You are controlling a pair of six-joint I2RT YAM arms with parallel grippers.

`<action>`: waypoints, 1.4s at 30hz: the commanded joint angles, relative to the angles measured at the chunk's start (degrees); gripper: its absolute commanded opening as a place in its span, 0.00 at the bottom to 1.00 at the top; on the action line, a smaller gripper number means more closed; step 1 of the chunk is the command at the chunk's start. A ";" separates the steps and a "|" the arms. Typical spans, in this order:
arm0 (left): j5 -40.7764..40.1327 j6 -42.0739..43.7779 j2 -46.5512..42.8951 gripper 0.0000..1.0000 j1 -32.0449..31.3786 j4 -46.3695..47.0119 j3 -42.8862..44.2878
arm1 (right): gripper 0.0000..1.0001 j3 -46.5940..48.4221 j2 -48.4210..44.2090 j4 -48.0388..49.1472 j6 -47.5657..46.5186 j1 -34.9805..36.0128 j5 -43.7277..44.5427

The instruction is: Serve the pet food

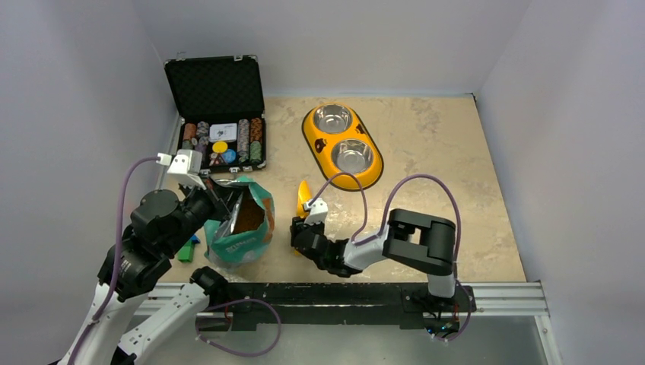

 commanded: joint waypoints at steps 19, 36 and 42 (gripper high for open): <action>-1.58 -0.12 -4.45 0.00 0.16 -4.31 -1.15 | 0.12 -10.75 6.43 -22.16 24.86 4.42 0.60; 0.76 -0.04 -3.22 0.00 0.11 -3.09 -2.54 | 0.00 -27.53 2.72 20.88 7.02 -9.64 -32.09; 1.59 -0.74 -3.19 0.00 0.12 -1.70 -3.69 | 0.21 -24.77 4.39 16.16 6.38 -9.64 -26.66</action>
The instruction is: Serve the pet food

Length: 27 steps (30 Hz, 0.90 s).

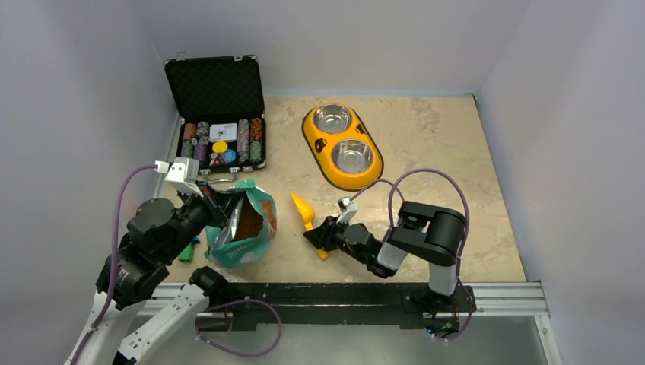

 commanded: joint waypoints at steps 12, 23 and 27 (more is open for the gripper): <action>0.10 0.12 -0.07 0.00 0.13 -1.99 -1.06 | 0.55 3.99 2.92 -33.87 -6.39 2.88 10.99; 0.16 0.11 -0.28 0.00 0.14 -1.87 -1.44 | 0.61 20.88 5.46 -72.90 7.87 11.65 30.18; 0.20 0.23 -0.39 0.00 0.17 -1.96 -1.51 | 0.58 29.23 12.00 -92.13 22.60 16.00 37.11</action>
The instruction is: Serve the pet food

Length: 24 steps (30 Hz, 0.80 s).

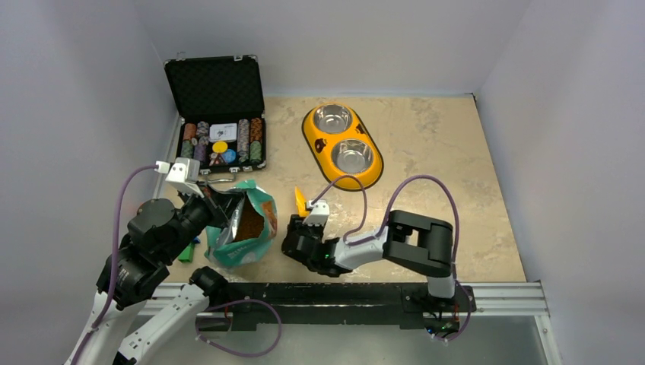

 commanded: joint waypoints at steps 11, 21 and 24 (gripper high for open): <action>-10.84 -3.05 1.41 0.00 0.12 -4.72 -0.22 | 0.05 5.29 18.91 -54.54 26.16 6.06 4.72; -15.54 2.65 13.42 0.00 0.16 2.29 5.57 | 0.00 -14.58 -16.88 -26.94 -1.89 -2.75 -14.74; -17.88 3.58 17.59 0.00 0.13 4.45 8.00 | 0.00 -17.36 -28.11 -25.52 -9.93 -9.07 -27.03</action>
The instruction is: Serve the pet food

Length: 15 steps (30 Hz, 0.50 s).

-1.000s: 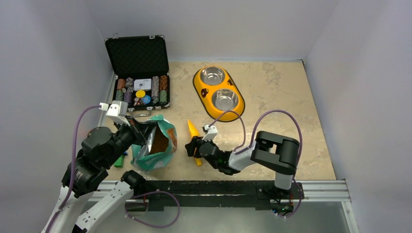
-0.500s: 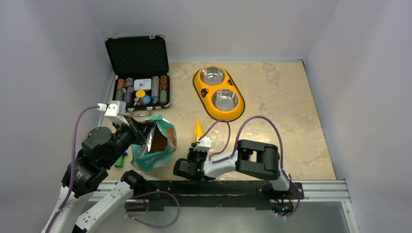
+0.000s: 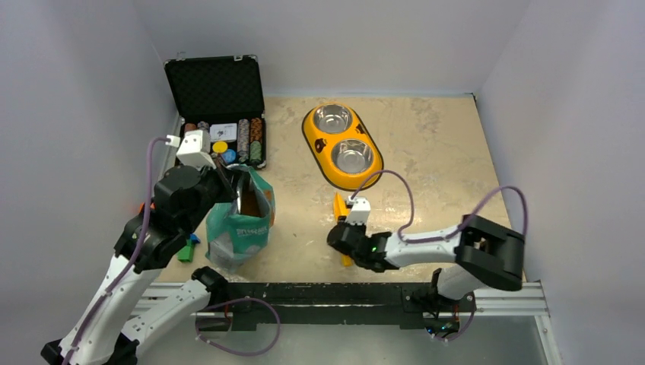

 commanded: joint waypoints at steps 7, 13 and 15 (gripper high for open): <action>-5.92 3.67 13.26 0.00 0.16 7.43 6.59 | 0.00 -3.54 -26.16 -11.01 -27.85 -20.30 -40.78; 0.34 6.52 16.24 0.00 0.22 6.60 8.38 | 0.00 8.48 -33.93 -26.06 -30.83 -23.42 -47.30; 6.70 7.70 18.11 0.00 0.22 4.27 10.67 | 0.00 17.29 -34.94 -35.09 -29.88 -23.45 -49.99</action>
